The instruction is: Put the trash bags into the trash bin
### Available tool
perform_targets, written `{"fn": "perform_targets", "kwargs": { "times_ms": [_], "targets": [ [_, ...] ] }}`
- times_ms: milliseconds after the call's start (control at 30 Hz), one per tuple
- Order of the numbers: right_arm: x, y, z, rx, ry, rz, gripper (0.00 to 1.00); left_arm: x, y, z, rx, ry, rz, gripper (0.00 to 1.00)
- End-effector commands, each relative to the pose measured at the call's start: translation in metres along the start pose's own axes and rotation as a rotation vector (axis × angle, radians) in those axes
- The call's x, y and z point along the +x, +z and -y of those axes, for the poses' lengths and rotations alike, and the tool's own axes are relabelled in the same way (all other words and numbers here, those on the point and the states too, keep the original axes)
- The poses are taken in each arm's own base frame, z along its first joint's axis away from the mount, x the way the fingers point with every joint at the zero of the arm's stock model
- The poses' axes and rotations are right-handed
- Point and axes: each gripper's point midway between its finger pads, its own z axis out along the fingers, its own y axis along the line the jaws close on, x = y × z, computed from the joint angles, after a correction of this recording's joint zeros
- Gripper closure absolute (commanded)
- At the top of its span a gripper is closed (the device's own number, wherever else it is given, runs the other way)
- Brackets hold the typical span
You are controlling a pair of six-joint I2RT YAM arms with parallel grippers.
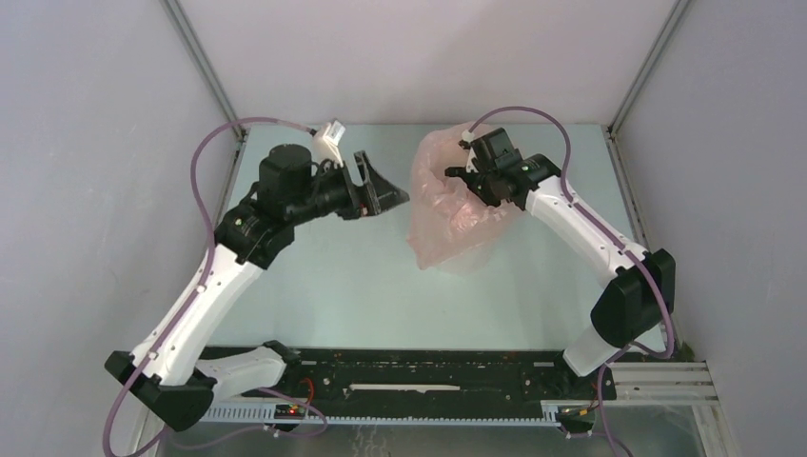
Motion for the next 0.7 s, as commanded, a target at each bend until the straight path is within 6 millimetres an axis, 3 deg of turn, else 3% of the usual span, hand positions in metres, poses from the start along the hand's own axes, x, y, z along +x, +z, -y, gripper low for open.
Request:
{"fn": "perform_targets", "kwargs": {
  "times_ms": [0, 67, 133, 233, 300, 433, 500, 667],
  "targets": [
    [-0.01, -0.015, -0.002, 0.004, -0.015, 0.05, 0.24, -0.062, 0.003, 0.032, 0.047, -0.018, 0.193, 0.15],
    [-0.011, -0.018, -0.004, 0.004, -0.015, 0.051, 0.24, -0.083, 0.006, 0.049, 0.093, 0.013, 0.232, 0.16],
    [-0.013, -0.022, -0.005, 0.006, -0.016, 0.064, 0.24, -0.094, 0.018, 0.066, 0.143, 0.025, 0.201, 0.24],
    [-0.018, -0.029, -0.01, -0.012, -0.006, 0.082, 0.27, -0.087, 0.044, 0.078, 0.183, 0.042, 0.132, 0.35],
    [-0.022, -0.035, -0.014, -0.024, -0.004, 0.099, 0.28, -0.07, 0.064, 0.066, 0.156, 0.023, 0.076, 0.4],
    [-0.031, -0.049, -0.019, -0.059, 0.02, 0.129, 0.28, -0.04, 0.088, 0.005, -0.084, -0.005, -0.02, 0.58],
    [-0.036, -0.056, -0.022, -0.083, 0.036, 0.148, 0.28, -0.031, 0.092, -0.013, -0.144, 0.038, -0.043, 0.57],
    [-0.044, -0.071, -0.03, -0.151, 0.071, 0.174, 0.28, -0.02, 0.099, -0.032, -0.202, 0.096, -0.092, 0.57]
  ]
}}
